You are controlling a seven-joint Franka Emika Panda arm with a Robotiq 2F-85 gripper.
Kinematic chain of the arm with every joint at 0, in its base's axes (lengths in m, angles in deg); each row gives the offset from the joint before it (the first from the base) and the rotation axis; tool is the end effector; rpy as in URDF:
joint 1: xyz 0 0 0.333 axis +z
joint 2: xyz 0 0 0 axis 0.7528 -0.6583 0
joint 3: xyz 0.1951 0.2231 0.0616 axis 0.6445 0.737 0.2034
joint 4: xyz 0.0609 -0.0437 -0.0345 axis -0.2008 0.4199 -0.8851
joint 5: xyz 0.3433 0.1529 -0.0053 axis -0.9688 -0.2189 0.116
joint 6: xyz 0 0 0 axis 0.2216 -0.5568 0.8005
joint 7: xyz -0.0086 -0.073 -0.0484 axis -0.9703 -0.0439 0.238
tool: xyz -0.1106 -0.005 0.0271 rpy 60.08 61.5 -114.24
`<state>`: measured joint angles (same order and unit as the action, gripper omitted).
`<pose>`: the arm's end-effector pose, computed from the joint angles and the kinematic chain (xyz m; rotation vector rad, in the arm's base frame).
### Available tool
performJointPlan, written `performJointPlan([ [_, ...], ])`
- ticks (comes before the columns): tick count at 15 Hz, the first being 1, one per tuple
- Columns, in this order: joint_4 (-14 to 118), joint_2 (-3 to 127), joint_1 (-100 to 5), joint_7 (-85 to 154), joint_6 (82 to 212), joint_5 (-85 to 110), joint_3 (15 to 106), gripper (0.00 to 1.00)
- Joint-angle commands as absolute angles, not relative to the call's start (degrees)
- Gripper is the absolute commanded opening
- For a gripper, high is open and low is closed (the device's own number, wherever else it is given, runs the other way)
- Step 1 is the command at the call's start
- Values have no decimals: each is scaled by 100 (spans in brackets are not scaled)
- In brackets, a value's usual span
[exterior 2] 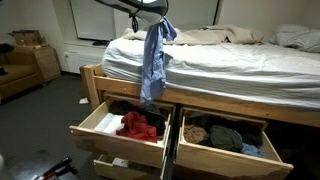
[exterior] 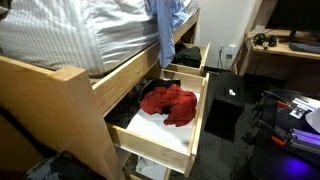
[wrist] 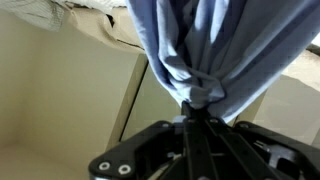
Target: Remove the blue shirt from the top most drawer on the right and put it inside the topmost drawer on the left
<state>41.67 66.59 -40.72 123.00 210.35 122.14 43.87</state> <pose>0.6017 0.0023 0.6192 2.2182 0.5150 1.8557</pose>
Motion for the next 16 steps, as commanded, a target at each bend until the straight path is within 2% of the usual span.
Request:
performJointPlan([
  [1,4376,7053,-3672,12792,21009,12765,3916,29],
  [7,5614,6812,-4211,12998,21037,13427,3963,71],
  [11,6259,6258,-5012,13076,21033,13485,4495,98],
  [12,6017,6390,-4642,13005,21032,13333,4175,80],
  [14,6190,6157,-4889,13005,21032,13333,4341,94],
  [15,6197,6110,-4925,13005,21032,13333,4363,98],
  [16,6197,6116,-4926,13005,21032,13333,4374,98],
])
